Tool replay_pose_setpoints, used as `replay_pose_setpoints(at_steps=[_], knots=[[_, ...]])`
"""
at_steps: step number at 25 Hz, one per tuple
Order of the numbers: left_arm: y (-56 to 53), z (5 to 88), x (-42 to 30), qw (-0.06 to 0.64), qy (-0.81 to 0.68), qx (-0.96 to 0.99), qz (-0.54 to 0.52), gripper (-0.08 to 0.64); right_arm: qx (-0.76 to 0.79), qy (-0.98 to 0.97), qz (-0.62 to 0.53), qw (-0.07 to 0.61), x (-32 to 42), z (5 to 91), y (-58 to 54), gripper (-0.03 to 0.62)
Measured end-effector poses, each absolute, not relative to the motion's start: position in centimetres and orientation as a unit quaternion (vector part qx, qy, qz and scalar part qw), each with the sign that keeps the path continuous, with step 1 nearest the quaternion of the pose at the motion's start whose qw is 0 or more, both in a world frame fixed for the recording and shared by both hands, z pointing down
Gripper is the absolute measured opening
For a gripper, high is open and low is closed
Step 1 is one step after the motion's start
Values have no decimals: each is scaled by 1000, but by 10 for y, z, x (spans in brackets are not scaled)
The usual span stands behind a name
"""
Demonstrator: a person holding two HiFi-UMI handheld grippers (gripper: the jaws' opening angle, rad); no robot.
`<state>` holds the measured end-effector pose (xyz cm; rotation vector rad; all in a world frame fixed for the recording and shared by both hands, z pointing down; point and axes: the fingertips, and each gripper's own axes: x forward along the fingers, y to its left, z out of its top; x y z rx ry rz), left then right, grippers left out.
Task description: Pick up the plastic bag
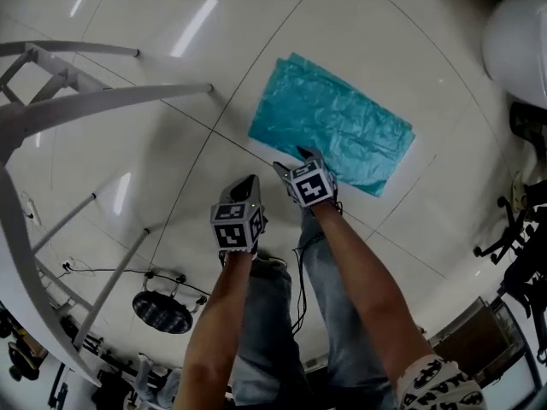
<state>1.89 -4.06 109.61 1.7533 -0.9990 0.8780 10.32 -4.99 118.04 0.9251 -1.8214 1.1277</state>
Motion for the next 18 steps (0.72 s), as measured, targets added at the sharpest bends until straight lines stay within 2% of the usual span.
replay_pose_setpoints(at_steps=[6, 7, 14, 16, 18], knots=[[-34, 1165, 12, 469, -401, 695, 369, -14, 373, -711, 437, 404, 98, 1251, -55, 334], [-32, 1173, 8, 469, -401, 694, 370, -14, 370, -716, 420, 416, 96, 1262, -58, 363], [-9, 1226, -12, 478, -402, 687, 372, -14, 332, -752, 293, 488, 66, 1330, -66, 364], [-4, 1234, -15, 480, -401, 686, 371, -14, 331, -755, 264, 500, 59, 1340, -68, 390], [0, 1239, -19, 483, -399, 686, 371, -14, 334, -754, 250, 507, 55, 1347, -70, 390]])
